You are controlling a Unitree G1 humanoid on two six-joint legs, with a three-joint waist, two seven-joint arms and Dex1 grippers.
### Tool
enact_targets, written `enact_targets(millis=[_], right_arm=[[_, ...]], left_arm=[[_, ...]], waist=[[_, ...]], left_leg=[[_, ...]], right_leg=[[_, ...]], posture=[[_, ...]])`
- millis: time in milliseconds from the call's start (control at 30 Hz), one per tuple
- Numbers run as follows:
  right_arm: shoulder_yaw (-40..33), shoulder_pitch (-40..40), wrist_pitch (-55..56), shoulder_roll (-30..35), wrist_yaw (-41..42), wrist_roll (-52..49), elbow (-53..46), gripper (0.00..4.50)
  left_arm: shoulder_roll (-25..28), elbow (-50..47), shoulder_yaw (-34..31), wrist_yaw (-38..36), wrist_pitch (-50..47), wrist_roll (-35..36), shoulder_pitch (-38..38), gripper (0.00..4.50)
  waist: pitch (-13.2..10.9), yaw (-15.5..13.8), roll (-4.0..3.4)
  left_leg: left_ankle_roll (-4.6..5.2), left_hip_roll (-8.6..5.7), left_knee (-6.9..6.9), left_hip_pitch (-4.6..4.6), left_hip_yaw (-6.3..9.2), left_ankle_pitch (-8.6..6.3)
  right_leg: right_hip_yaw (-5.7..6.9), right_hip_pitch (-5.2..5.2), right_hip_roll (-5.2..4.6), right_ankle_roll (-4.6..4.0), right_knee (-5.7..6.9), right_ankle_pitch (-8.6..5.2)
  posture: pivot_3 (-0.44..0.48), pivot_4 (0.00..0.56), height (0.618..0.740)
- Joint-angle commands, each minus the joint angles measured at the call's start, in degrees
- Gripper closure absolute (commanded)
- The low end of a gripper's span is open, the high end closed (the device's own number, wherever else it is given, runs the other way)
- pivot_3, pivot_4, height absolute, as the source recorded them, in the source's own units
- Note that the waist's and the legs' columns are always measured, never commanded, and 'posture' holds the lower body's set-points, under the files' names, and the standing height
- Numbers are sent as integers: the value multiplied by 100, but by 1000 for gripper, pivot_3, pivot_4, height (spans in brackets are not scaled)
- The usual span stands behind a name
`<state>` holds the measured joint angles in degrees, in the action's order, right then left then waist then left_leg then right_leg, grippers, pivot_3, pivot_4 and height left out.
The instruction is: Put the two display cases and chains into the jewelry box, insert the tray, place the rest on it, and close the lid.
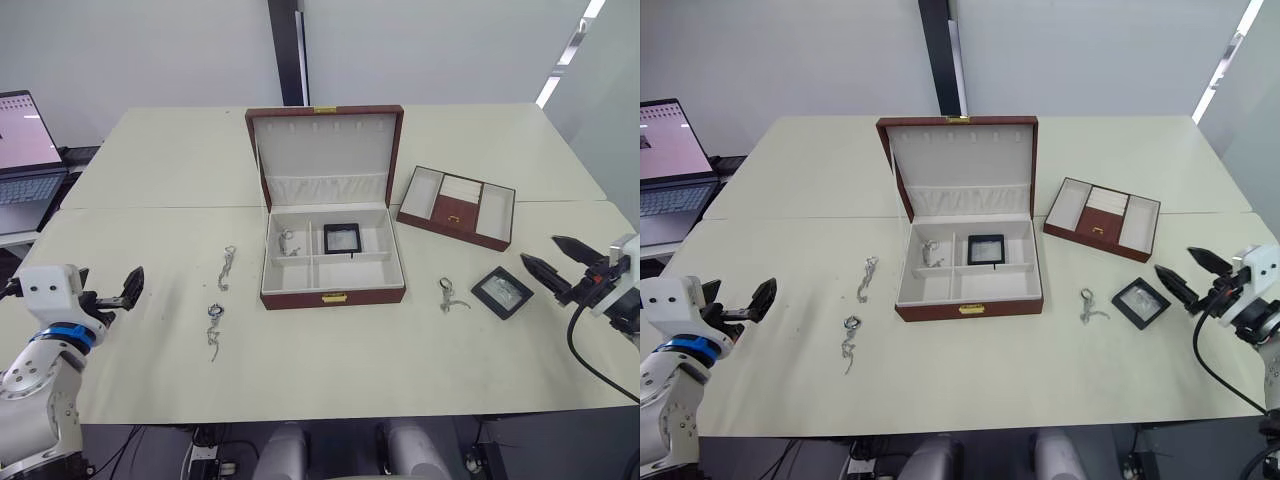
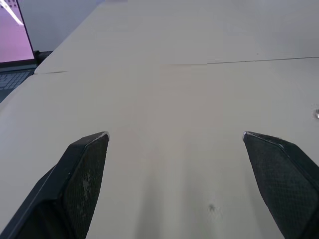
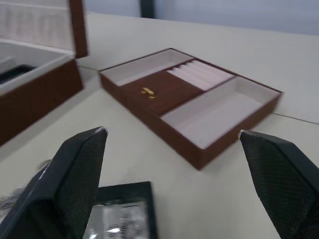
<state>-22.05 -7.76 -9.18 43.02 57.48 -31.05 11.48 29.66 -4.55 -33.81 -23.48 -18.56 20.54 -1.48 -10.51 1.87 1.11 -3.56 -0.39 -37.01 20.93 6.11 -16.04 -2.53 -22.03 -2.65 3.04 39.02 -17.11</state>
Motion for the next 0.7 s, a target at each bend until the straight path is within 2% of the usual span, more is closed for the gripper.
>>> enact_targets(millis=[33,300,533,700], right_arm=[[166,99,-469,238,403,-369,-1051,0],[852,142,-1101,282,681,-635,-2668,0],[1260,-9,-1254,263,755,-696,-3274,0],[1384,-9,-1196,242,836,-620,-3227,0]], left_arm=[[-228,-635,189,189,-69,98,-129,26],[-884,-1231,700,648,-80,13,-373,26],[-1510,-2033,1266,909,-249,97,-1017,26],[-1707,-2322,1572,939,-265,61,-1485,26]], waist=[[0,1,0],[1,-9,1],[2,-15,5],[2,-23,8]], left_leg=[[0,1,0,0,-1,0],[0,-3,-2,1,2,0],[0,-5,-1,1,5,0],[0,-5,-2,1,6,0]], right_leg=[[-1,0,-1,0,0,0],[1,2,1,1,-3,0],[4,3,1,1,-6,0],[4,6,2,1,-7,0]], posture=[[0,150,740],[0,150,740],[0,150,740],[0,150,740]])
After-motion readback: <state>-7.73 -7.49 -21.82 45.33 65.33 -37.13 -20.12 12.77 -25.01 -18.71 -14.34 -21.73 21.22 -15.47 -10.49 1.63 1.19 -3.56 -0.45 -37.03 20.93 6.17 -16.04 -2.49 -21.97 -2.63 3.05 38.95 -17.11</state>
